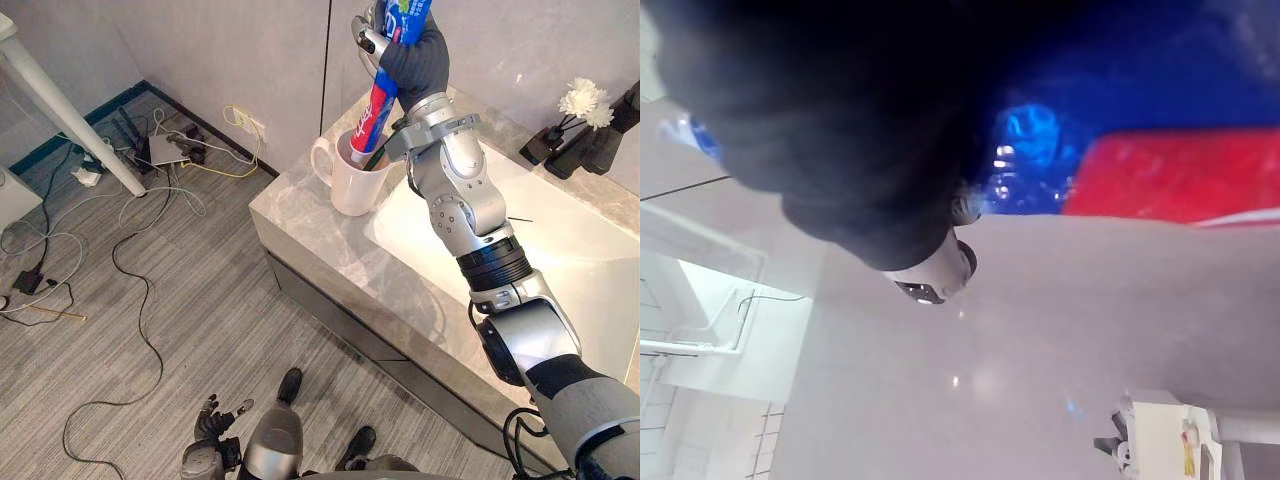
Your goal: Organize washtable
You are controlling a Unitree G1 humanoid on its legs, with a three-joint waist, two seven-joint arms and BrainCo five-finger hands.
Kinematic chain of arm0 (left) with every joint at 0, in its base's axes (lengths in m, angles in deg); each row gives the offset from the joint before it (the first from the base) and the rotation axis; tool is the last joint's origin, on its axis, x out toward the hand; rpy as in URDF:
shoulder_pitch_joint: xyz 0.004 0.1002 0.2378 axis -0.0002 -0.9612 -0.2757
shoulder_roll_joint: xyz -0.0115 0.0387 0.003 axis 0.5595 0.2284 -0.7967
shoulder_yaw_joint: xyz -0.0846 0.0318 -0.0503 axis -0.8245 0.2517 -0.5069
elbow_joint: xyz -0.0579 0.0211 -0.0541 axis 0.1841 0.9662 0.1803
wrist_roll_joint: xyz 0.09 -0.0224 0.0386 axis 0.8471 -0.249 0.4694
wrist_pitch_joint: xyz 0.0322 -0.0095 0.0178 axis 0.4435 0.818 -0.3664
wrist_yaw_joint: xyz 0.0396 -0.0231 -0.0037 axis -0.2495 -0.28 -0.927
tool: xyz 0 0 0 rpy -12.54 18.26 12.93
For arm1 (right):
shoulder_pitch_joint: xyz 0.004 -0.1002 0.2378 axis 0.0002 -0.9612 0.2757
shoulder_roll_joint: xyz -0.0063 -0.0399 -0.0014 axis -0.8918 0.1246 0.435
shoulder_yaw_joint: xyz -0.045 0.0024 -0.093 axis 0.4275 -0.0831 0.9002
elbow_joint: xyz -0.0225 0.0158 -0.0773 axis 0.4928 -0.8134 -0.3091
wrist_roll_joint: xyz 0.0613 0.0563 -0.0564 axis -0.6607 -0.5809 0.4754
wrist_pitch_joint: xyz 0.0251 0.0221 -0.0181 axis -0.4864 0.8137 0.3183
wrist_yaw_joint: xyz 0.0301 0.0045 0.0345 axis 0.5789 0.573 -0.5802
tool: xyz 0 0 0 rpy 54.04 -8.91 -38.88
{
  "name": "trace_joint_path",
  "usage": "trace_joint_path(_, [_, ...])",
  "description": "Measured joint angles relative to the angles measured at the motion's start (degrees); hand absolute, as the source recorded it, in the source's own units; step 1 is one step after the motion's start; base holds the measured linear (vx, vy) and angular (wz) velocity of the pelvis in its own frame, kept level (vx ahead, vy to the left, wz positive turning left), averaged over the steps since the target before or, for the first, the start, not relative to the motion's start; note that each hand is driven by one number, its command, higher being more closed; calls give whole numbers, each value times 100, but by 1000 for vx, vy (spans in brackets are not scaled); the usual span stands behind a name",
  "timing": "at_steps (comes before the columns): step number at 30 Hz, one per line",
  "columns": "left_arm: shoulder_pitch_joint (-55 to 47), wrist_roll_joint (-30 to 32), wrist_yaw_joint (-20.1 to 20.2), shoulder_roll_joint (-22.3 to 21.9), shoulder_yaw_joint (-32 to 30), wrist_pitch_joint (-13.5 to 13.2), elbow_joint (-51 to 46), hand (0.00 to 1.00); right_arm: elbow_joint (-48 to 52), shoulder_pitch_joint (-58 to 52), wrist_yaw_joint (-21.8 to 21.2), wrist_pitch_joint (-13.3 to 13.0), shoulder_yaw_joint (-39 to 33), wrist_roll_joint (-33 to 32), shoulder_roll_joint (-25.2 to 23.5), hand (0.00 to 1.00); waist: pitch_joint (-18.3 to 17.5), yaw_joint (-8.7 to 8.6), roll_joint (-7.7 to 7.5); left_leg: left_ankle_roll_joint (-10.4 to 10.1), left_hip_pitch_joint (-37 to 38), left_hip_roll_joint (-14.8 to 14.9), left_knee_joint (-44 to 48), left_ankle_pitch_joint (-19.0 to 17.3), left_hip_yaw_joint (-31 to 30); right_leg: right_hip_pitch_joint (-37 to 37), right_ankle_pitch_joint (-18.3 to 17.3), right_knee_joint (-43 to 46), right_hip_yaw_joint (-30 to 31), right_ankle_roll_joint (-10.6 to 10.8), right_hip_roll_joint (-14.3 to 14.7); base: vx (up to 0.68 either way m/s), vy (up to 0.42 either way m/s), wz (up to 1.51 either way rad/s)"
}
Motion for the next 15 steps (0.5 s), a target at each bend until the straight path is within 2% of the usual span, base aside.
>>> trace_joint_path(7, [-3, -46, -4, 1, 4, 1, 1, 0, -156, -1, -3, 4, 0, 12, -85, 100, 1, -4, -1, 0, -21, 5, 1, 0, 14, -28, 0, 9, 10, 0, -1, 0, 0, 0])
trace_joint_path(8, [-3, -46, -4, 1, 5, 1, 1, 0, -178, -2, -4, 17, 25, 15, -99, 0, 2, -4, 0, 0, -21, 7, 1, 0, 22, -34, 0, 14, 18, 0, -1, 0, 0, 0])
trace_joint_path(15, [-6, -46, -11, 3, 8, 3, 5, 0, -177, -11, -29, 82, 224, 211, -150, 0, 2, -10, 1, -1, 13, 22, 0, -1, 83, -49, -1, 50, 84, -2, -3, 0, 0, -4])
